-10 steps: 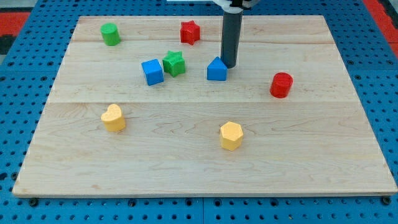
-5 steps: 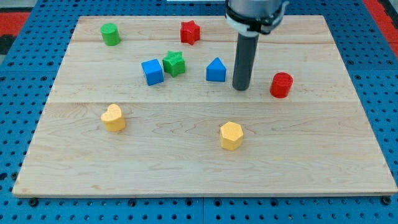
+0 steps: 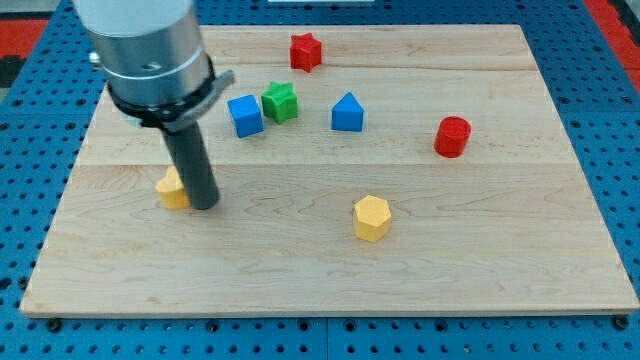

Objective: Slide the yellow heart to the top left

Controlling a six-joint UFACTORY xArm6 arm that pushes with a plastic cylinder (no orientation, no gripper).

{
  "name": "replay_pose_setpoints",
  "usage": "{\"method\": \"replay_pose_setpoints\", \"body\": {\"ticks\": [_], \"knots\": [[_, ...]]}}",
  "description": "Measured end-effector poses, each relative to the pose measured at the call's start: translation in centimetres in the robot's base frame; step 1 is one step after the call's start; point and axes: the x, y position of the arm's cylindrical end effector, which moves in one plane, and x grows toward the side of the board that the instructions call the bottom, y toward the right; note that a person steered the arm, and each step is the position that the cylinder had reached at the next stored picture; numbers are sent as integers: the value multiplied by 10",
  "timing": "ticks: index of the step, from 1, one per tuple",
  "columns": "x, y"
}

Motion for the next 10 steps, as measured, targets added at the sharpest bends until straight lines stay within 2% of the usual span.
{"method": "replay_pose_setpoints", "body": {"ticks": [1,2,3,5,6,8,9,10], "knots": [[-8,-45],[10,-54],[3,-82],[-76,-53],[-100,-53],[-132,-102],[-150,-100],[-165,-140]]}}
